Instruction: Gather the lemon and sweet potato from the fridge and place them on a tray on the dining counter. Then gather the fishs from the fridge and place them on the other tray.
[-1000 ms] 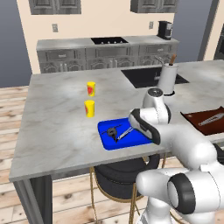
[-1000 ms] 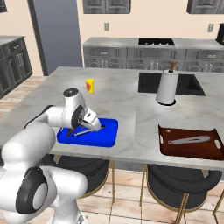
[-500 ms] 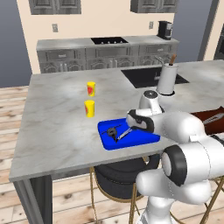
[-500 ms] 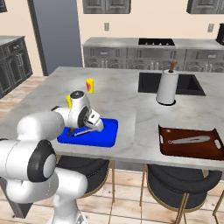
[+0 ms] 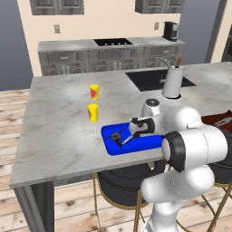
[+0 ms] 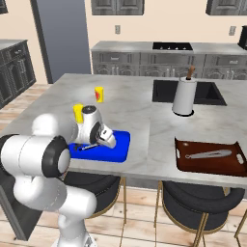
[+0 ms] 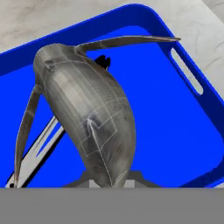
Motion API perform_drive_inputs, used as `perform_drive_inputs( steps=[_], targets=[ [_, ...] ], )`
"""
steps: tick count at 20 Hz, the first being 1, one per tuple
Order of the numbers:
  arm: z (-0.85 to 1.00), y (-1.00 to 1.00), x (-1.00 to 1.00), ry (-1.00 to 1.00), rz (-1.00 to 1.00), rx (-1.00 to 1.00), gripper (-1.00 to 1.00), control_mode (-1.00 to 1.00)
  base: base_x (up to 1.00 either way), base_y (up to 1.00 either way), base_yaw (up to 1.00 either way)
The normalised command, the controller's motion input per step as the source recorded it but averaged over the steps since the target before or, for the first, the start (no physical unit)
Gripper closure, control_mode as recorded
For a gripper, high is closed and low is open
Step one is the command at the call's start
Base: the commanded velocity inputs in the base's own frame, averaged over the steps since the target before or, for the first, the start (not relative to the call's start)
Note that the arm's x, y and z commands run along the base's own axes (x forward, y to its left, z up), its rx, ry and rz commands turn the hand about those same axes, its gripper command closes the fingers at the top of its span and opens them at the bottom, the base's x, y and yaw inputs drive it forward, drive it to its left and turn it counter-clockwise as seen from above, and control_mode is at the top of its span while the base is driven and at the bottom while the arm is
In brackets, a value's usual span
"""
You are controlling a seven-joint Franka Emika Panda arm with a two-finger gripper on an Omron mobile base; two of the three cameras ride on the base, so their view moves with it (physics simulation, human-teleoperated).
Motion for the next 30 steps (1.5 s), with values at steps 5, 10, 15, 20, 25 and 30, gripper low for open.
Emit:
perform_drive_inputs(
  steps=[5,10,15,20,25,30],
  targets=[
    [-0.31,0.0,0.23,0.03,0.0,0.01,1.0,-1.0,0.0,0.0,0.0],
    [-0.33,0.0,0.17,0.04,0.0,0.01,-1.0,-1.0,0.0,0.0,0.0],
    [-0.28,0.0,0.14,0.04,0.0,0.03,-1.0,-1.0,0.0,0.0,0.0],
    [-0.06,-0.03,0.11,0.04,0.0,0.06,-1.0,-1.0,0.0,0.0,0.0],
    [0.57,-0.14,-0.02,0.09,0.0,0.07,-1.0,-1.0,0.0,0.0,0.0],
    [0.9,-0.13,-0.03,0.11,0.0,0.04,-1.0,-1.0,0.0,0.0,0.0]
  ],
)
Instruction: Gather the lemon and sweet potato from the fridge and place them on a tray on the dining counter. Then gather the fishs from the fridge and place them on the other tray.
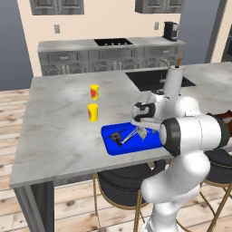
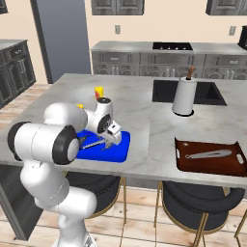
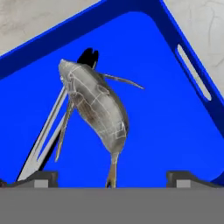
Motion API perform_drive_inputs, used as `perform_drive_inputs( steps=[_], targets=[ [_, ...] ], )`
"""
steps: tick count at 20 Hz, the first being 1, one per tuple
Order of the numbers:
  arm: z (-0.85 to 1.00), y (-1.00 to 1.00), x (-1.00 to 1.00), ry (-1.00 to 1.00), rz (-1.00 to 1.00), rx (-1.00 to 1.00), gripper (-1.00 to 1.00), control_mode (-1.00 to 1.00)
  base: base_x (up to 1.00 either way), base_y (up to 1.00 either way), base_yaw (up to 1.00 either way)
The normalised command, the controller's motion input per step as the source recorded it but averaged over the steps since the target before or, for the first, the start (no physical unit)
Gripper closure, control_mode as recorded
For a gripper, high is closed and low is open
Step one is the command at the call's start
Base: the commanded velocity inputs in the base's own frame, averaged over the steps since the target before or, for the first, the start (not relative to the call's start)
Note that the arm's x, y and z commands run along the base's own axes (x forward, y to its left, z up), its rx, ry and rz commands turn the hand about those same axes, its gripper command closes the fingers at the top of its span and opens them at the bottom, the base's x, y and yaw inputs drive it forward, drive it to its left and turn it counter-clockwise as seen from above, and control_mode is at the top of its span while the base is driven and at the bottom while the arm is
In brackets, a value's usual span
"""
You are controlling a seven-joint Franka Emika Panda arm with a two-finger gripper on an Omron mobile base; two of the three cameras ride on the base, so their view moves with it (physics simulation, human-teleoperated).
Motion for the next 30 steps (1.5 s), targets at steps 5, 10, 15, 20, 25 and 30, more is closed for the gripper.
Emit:
perform_drive_inputs(
  steps=[5,10,15,20,25,30],
  targets=[
    [0.89,-0.09,-0.16,0.13,-0.01,0.03,-1.0,-1.0,0.0,0.0,0.0],
    [0.5,-0.12,-0.65,0.12,0.0,0.0,-1.0,-1.0,0.0,0.0,0.0],
    [0.14,-0.14,-1.0,0.02,0.0,0.0,-1.0,-1.0,0.0,0.0,0.0],
    [0.16,-0.03,-1.0,0.03,0.0,0.0,-1.0,-1.0,0.0,0.0,0.0],
    [0.12,-0.01,-1.0,0.03,0.0,0.0,-1.0,-1.0,0.0,0.0,0.0],
    [0.0,0.0,-0.48,-0.02,0.0,0.0,-1.0,-1.0,0.0,0.0,0.0]
  ],
)
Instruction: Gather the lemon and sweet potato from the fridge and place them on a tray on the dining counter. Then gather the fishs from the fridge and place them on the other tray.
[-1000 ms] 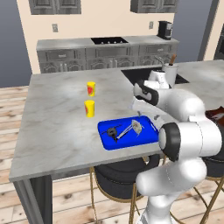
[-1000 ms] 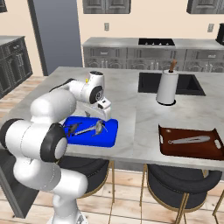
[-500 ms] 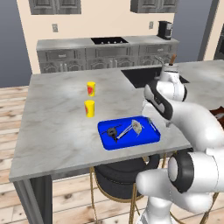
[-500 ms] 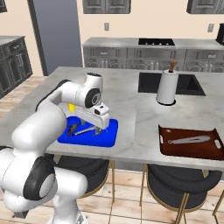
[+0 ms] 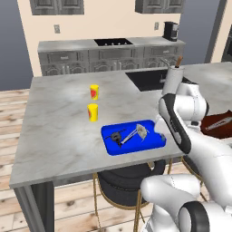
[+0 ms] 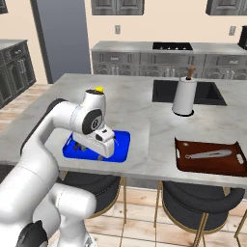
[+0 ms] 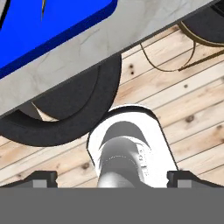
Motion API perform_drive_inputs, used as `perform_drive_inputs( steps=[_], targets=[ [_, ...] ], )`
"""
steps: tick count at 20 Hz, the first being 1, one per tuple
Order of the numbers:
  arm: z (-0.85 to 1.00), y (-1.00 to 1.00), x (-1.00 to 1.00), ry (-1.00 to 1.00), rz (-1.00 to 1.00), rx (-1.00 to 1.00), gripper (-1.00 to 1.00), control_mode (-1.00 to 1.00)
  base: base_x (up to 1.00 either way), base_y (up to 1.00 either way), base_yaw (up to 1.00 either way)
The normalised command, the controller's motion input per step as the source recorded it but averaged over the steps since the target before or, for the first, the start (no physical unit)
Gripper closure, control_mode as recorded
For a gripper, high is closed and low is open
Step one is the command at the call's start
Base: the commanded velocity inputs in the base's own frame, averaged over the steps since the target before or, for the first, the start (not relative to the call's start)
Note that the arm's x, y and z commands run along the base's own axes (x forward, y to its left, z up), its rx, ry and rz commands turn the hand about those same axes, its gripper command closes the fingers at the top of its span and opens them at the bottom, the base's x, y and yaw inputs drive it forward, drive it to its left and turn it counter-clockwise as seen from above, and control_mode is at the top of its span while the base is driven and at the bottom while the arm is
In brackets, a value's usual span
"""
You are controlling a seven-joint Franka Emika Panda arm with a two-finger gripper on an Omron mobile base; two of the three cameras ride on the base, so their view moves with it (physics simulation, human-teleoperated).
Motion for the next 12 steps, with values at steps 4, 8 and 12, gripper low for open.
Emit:
perform_drive_inputs(
  steps=[4,8,12],
  targets=[
    [0.0,0.0,0.0,0.0,0.0,0.0,-1.0,-1.0,0.0,0.0,0.0],
    [0.0,0.0,-0.01,0.0,0.0,0.0,-1.0,1.0,-0.37,-0.11,-0.06],
    [0.0,0.0,0.0,0.0,0.0,0.0,-1.0,1.0,-0.7,-0.49,-0.28]
  ],
)
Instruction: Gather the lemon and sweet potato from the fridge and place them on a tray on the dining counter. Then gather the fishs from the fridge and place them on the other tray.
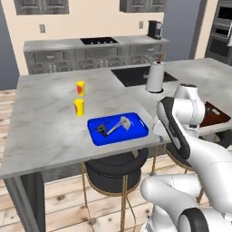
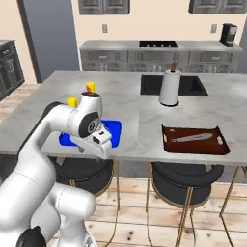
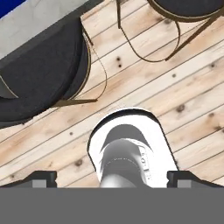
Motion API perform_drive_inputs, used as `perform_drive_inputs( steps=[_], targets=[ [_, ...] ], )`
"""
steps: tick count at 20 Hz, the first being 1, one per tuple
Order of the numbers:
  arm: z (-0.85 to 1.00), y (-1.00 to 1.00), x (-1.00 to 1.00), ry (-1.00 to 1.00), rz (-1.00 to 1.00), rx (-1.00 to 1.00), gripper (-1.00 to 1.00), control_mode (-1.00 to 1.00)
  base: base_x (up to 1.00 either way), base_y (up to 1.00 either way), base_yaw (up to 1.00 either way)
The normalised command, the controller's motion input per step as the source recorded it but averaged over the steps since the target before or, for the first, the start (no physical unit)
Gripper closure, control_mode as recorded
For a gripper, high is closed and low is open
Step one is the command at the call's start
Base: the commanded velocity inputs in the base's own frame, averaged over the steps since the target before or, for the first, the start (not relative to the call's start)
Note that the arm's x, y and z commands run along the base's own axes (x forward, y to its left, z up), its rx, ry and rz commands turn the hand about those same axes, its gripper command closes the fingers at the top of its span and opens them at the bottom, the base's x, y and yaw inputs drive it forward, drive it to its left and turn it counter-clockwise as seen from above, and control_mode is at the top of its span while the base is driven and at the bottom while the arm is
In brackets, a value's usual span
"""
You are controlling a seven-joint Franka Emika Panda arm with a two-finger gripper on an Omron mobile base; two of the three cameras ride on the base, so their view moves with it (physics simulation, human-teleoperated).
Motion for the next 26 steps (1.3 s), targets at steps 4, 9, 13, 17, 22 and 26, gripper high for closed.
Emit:
perform_drive_inputs(
  steps=[4,9,13,17,22,26],
  targets=[
    [0.0,0.0,0.0,0.0,0.0,0.0,-1.0,1.0,-0.21,-0.76,-0.4],
    [0.0,0.0,0.0,0.0,0.0,0.0,-1.0,1.0,0.0,-0.93,-0.42],
    [0.0,0.0,0.0,0.0,0.0,0.0,-1.0,1.0,0.0,-1.0,-0.36],
    [0.0,0.0,0.0,0.0,0.0,0.0,-1.0,1.0,0.0,-1.0,-0.27],
    [0.0,0.0,0.0,0.0,0.0,0.0,-1.0,1.0,0.01,-1.0,-0.18],
    [0.0,0.0,0.0,0.0,0.0,0.0,-1.0,1.0,0.14,-1.0,-0.11]
  ],
)
